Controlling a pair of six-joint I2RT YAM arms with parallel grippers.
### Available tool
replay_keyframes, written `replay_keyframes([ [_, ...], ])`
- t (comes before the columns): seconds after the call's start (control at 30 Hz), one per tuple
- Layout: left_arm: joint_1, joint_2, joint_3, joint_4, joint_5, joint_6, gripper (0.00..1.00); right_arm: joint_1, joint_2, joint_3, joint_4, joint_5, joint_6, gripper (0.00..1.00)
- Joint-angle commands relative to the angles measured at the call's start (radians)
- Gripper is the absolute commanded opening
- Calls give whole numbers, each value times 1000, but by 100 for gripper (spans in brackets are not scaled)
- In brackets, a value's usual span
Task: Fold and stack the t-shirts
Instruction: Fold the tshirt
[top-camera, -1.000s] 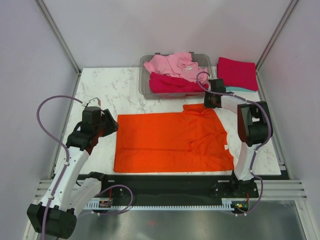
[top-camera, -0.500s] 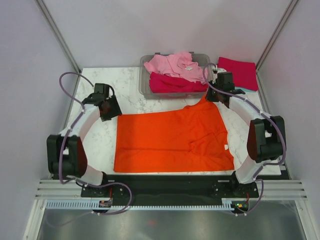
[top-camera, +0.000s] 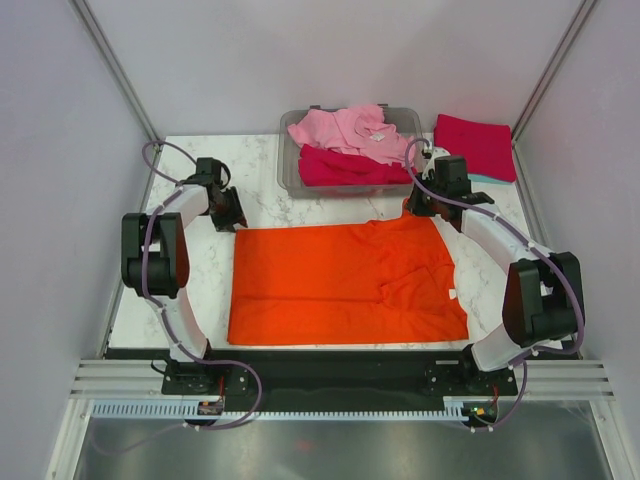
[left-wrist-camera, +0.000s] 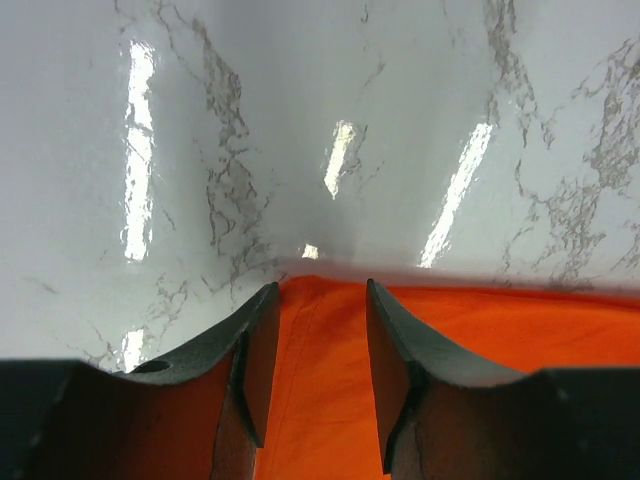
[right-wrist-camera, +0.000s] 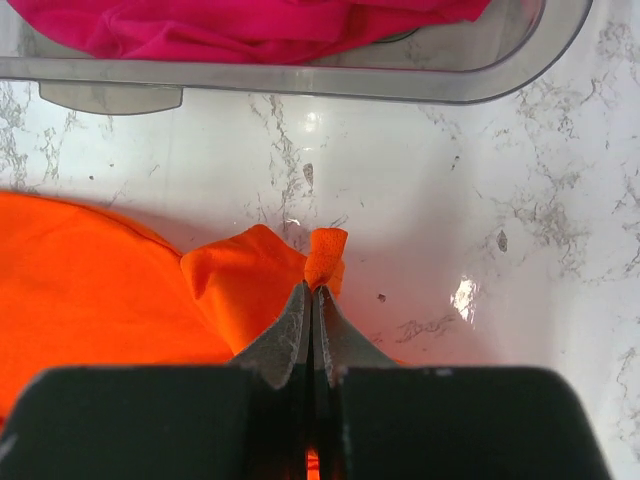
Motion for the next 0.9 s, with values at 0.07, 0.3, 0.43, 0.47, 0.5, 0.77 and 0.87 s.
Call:
replay_keyframes([
  [0.07, 9, 28, 5, 43, -20, 67, 46, -2, -31, -2, 36, -20, 6, 2],
  [0.3, 7, 32, 8, 48, -30, 74, 40, 0, -24, -20, 48, -21, 5, 2],
  [0.43, 9, 40, 3, 51, -18, 75, 28, 0, -24, -24, 51, -21, 5, 1],
  [0.47, 7, 41, 4, 54, -13, 77, 25, 0, -24, -25, 51, -21, 5, 1],
  [0.5, 7, 44, 6, 62, 10, 83, 19, 0, -22, -27, 56, -24, 3, 1],
  [0.77, 9, -75, -15, 62, 64, 64, 2, 0, -71, -40, 71, -34, 15, 0],
  [0.87, 7, -156, -52, 62, 97, 51, 2, 0, -113, -53, 76, -49, 29, 0],
])
